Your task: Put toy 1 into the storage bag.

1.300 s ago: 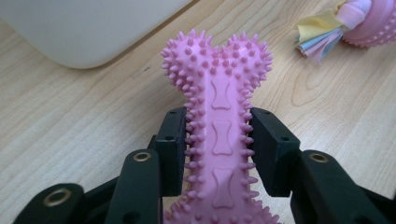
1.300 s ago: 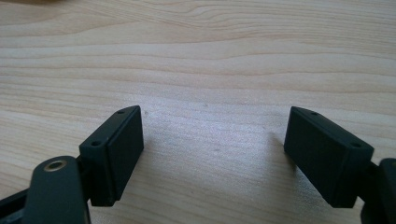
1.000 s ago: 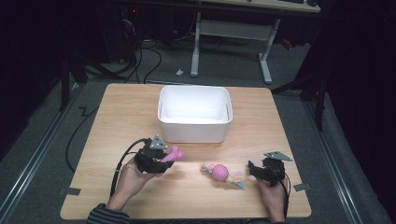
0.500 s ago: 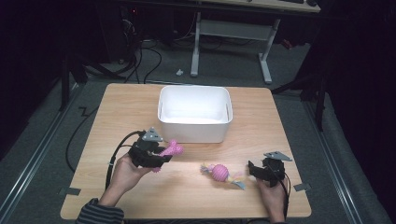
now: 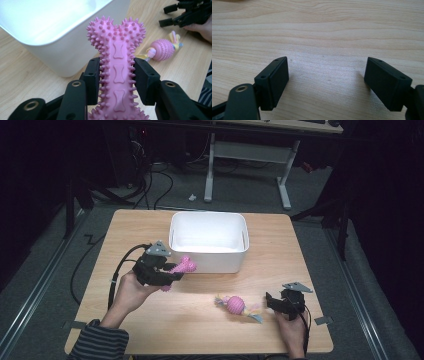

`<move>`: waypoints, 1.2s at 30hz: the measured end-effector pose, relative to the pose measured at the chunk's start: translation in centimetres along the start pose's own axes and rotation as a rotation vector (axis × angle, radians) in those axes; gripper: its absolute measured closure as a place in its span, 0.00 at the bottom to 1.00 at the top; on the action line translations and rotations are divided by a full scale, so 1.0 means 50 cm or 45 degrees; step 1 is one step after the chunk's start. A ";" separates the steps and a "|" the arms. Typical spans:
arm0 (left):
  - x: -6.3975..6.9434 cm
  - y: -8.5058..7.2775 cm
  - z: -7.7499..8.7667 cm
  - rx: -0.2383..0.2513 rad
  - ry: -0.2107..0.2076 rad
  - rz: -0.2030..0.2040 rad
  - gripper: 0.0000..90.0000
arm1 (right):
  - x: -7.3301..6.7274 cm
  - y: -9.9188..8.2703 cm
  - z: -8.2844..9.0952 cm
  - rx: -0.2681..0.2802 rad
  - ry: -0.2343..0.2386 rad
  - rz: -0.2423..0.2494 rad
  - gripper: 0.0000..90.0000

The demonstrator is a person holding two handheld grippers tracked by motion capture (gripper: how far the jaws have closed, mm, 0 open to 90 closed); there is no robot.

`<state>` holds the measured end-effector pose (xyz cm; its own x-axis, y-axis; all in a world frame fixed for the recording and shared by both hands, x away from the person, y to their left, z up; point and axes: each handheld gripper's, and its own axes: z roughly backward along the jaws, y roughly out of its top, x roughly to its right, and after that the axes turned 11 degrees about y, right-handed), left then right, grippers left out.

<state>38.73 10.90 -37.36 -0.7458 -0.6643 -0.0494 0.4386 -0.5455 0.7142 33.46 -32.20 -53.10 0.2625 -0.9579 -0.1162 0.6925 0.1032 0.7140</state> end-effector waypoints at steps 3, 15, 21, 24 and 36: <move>-0.008 0.014 0.007 0.011 0.004 0.015 0.65 | 0.000 0.000 0.000 0.000 0.000 0.000 0.22; -0.038 0.072 0.016 0.017 0.003 0.017 0.65 | 0.001 0.000 0.000 0.001 0.002 0.003 0.22; -0.050 0.103 0.013 0.024 0.018 -0.011 0.66 | 0.000 0.001 0.000 0.000 0.004 -0.006 0.22; -0.056 0.118 0.009 0.023 0.024 -0.009 0.66 | 0.000 0.001 0.000 0.000 0.005 -0.006 0.22; -0.077 0.165 -0.018 -0.008 0.079 -0.016 0.66 | 0.001 0.001 -0.001 0.001 0.006 -0.002 0.22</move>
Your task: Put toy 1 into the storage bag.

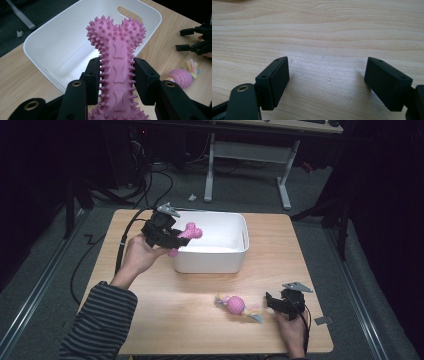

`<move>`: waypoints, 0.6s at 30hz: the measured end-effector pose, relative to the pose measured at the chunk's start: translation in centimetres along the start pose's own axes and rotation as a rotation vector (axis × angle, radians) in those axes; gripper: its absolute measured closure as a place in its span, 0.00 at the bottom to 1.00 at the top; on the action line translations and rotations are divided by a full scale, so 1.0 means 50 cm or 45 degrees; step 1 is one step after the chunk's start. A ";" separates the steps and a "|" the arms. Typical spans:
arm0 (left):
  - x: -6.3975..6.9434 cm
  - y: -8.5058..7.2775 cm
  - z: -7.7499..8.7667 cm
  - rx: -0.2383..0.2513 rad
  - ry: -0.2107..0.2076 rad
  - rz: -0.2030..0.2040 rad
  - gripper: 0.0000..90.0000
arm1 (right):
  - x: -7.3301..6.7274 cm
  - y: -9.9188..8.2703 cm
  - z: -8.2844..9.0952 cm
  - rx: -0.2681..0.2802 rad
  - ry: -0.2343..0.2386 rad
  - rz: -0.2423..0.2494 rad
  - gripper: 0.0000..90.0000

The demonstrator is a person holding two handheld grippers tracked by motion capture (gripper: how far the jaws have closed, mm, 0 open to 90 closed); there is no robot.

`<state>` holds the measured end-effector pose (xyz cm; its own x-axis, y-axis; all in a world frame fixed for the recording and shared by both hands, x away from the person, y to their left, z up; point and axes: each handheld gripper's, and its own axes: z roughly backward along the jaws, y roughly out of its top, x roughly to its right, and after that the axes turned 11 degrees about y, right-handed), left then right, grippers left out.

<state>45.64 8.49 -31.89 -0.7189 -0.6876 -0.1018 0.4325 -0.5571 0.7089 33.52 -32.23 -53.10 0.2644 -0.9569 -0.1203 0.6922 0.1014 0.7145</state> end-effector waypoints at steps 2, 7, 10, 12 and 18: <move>-0.002 0.007 -0.007 -0.011 -0.001 -0.013 0.66 | 0.000 0.000 0.000 0.000 0.001 0.003 0.22; -0.007 0.018 -0.030 -0.015 0.005 -0.019 0.66 | 0.000 0.000 -0.001 -0.001 0.004 0.005 0.22; -0.013 0.023 -0.044 0.000 0.001 -0.013 0.66 | 0.000 0.001 -0.001 0.000 0.005 0.007 0.22; -0.016 0.026 -0.052 0.003 0.010 -0.010 0.66 | -0.001 0.001 -0.001 -0.003 0.006 0.007 0.22; -0.024 0.037 -0.081 -0.017 0.008 -0.009 0.66 | -0.001 0.001 -0.001 -0.004 0.006 0.008 0.22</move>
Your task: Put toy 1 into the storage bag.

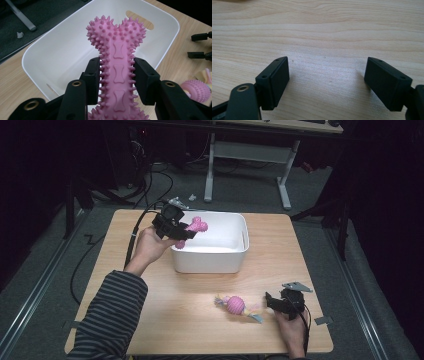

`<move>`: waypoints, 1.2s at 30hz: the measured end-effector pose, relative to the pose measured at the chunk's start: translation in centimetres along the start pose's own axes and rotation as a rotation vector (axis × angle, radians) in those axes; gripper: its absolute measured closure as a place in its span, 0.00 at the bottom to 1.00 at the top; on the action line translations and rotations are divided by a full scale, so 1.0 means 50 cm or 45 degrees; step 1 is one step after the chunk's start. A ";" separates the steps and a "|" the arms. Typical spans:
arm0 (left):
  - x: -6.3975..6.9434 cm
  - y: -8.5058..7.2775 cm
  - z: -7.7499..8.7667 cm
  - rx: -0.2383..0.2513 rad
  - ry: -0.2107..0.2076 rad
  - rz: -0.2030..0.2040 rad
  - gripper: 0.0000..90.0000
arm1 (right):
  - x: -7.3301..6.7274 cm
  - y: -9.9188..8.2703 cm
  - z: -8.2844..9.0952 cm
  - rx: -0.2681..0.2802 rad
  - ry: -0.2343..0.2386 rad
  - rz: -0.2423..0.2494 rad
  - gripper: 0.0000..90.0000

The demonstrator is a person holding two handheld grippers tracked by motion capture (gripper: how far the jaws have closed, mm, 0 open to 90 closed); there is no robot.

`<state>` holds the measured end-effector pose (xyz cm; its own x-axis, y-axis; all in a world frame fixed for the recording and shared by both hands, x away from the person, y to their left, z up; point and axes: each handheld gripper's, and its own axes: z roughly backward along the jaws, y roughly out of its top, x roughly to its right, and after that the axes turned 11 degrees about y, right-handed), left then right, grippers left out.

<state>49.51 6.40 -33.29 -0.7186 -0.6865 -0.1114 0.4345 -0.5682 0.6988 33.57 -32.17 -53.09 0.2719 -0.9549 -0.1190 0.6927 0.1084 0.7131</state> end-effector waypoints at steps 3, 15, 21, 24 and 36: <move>-0.004 0.001 -0.013 -0.010 0.001 0.001 0.66 | 0.000 0.000 0.000 0.000 0.000 0.000 0.22; -0.020 -0.003 -0.063 -0.040 0.030 0.022 0.65 | 0.000 0.000 0.000 0.003 0.003 0.003 0.23; -0.023 -0.006 -0.085 -0.054 0.038 0.028 0.65 | 0.000 0.000 0.000 0.003 0.003 0.003 0.22; -0.021 -0.008 -0.095 -0.072 0.028 0.024 0.65 | 0.000 0.000 0.000 0.003 0.003 0.003 0.23; -0.021 -0.021 -0.117 -0.115 0.027 0.024 0.65 | 0.000 0.000 0.000 0.003 0.003 0.003 0.23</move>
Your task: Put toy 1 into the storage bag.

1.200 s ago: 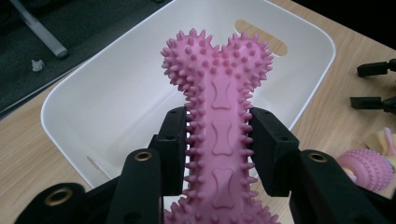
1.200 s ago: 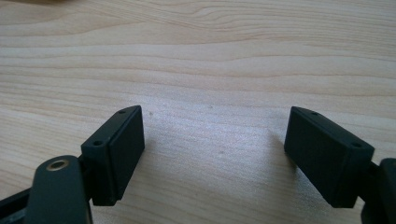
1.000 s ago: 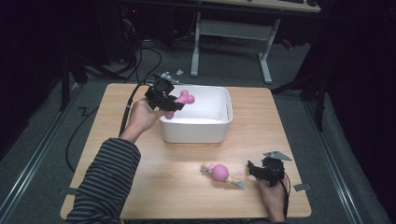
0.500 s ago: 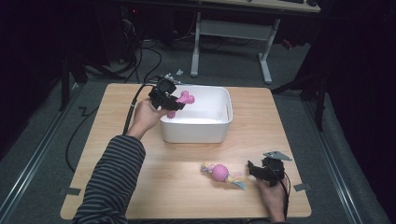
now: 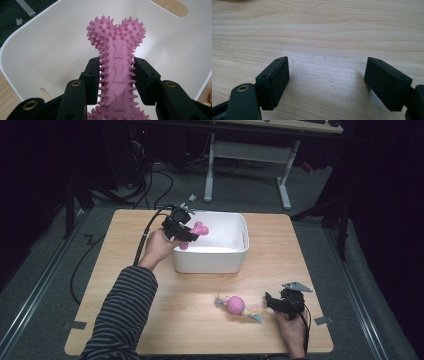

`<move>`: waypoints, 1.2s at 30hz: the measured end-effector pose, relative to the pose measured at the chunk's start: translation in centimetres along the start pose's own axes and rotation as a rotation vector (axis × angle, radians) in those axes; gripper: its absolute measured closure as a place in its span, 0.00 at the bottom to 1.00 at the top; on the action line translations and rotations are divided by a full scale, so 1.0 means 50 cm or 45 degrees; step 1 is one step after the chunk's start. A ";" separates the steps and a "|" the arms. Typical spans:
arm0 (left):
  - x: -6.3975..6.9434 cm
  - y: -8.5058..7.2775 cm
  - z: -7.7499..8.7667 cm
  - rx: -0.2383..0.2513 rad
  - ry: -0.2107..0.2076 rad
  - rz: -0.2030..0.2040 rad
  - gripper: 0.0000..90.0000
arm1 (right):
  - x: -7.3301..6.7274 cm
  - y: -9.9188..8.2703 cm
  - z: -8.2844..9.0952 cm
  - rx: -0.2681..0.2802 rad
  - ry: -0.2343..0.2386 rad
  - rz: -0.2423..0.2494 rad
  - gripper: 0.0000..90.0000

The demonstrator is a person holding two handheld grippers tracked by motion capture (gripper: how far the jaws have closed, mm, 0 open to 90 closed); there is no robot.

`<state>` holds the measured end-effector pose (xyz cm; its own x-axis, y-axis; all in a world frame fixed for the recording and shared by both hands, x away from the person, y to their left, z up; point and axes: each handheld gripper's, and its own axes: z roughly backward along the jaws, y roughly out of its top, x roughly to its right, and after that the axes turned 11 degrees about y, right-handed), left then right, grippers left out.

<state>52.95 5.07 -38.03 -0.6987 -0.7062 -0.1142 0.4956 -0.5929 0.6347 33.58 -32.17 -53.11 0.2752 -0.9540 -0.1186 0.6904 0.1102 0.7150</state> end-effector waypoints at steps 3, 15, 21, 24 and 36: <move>-0.004 -0.007 -0.007 -0.022 0.003 0.011 0.65 | 0.000 0.000 0.000 0.000 0.000 0.000 0.22; 0.000 -0.016 -0.023 -0.079 0.000 0.002 0.64 | 0.000 0.000 0.000 0.000 0.000 0.001 0.22; 0.003 -0.021 -0.032 -0.107 0.006 -0.007 0.64 | 0.001 0.000 0.000 0.000 0.000 0.005 0.22; 0.004 -0.021 -0.032 -0.108 0.005 -0.003 0.64 | 0.000 0.000 0.000 0.000 0.000 0.001 0.22; 0.002 -0.017 0.004 -0.008 0.029 0.008 0.55 | 0.000 0.001 0.000 -0.001 0.002 0.000 0.23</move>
<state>52.35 5.58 -38.45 -0.6834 -0.7188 -0.1276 0.5035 -0.5906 0.6306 33.61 -32.15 -53.10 0.2767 -0.9535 -0.1196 0.6909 0.1109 0.7144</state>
